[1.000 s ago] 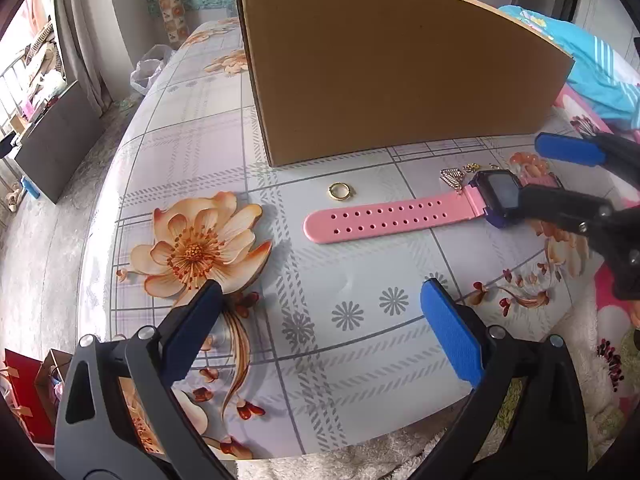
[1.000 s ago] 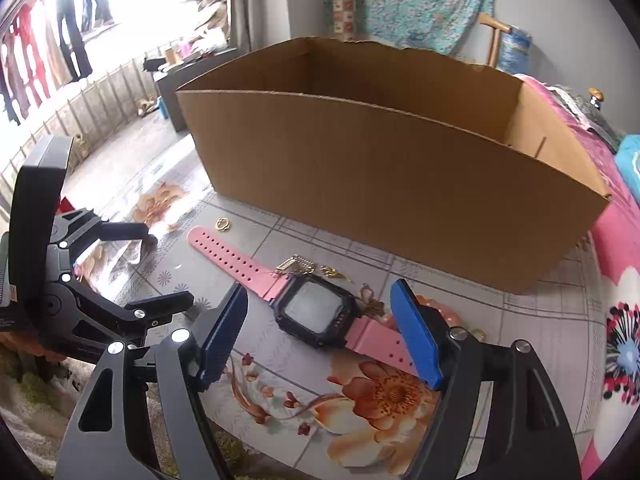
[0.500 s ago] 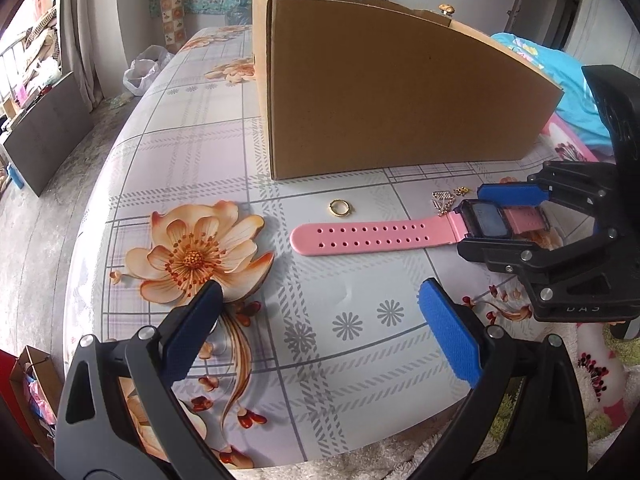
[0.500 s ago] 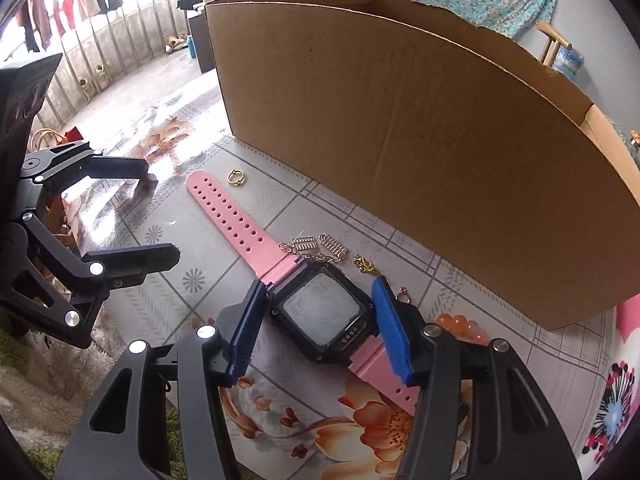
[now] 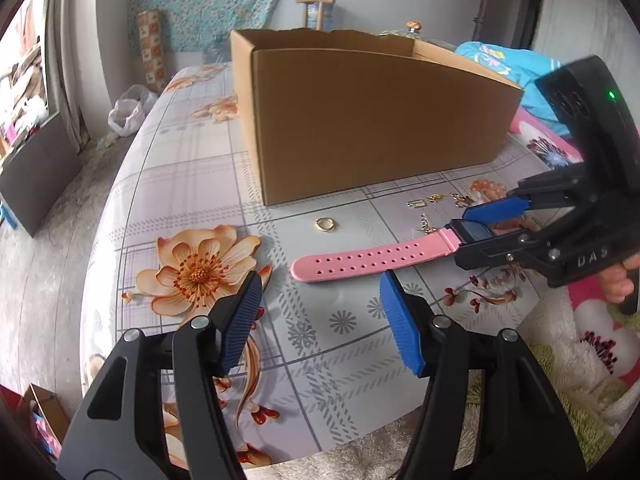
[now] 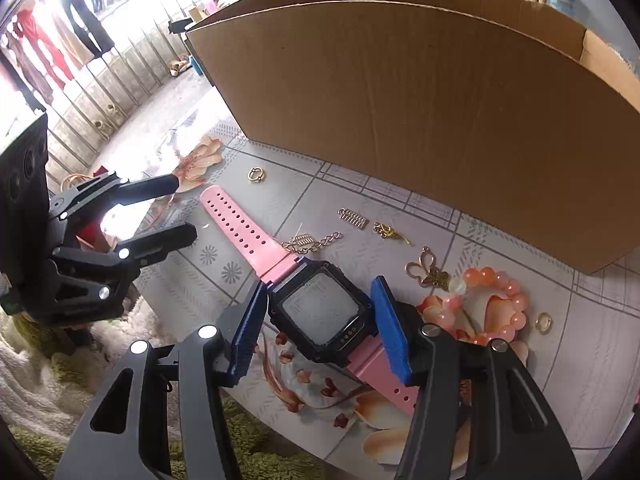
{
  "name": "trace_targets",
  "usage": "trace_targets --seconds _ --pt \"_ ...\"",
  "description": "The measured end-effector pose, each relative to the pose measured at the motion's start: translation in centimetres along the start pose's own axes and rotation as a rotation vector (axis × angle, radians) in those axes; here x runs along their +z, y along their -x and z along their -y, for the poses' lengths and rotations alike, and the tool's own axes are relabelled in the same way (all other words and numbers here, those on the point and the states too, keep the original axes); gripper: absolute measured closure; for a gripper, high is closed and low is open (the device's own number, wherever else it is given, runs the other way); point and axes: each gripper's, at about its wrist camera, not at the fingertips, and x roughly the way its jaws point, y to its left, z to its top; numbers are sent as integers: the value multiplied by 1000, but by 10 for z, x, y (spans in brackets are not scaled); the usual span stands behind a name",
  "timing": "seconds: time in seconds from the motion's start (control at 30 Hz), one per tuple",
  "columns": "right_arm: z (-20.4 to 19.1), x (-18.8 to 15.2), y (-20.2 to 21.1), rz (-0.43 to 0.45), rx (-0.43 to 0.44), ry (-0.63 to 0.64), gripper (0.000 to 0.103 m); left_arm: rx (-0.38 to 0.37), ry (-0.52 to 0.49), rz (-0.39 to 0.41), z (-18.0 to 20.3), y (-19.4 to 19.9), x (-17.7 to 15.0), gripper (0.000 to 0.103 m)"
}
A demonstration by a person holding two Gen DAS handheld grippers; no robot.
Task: Organize jewelry
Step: 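Lower the right gripper onto the pink-strap watch face and close it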
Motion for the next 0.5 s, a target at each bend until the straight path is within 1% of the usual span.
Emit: trace_targets --seconds 0.1,0.2,0.23,0.3,0.4,0.47,0.5 --pt "15 1 5 -11 76 -49 50 4 -83 24 17 4 0 48" --pt "22 0 4 -22 122 -74 50 19 -160 34 33 2 1 52" --pt "24 0 6 -25 130 -76 50 31 -186 33 39 0 1 53" --pt "27 -1 7 -28 140 -80 50 65 -237 27 48 -6 0 59" --pt "25 -1 2 -32 146 -82 50 89 -302 14 60 -16 0 63" --pt "26 -2 2 -34 152 -85 50 91 -328 -3 64 -22 1 68" --pt "29 1 3 -35 156 -85 50 87 -336 -8 66 -25 1 69"
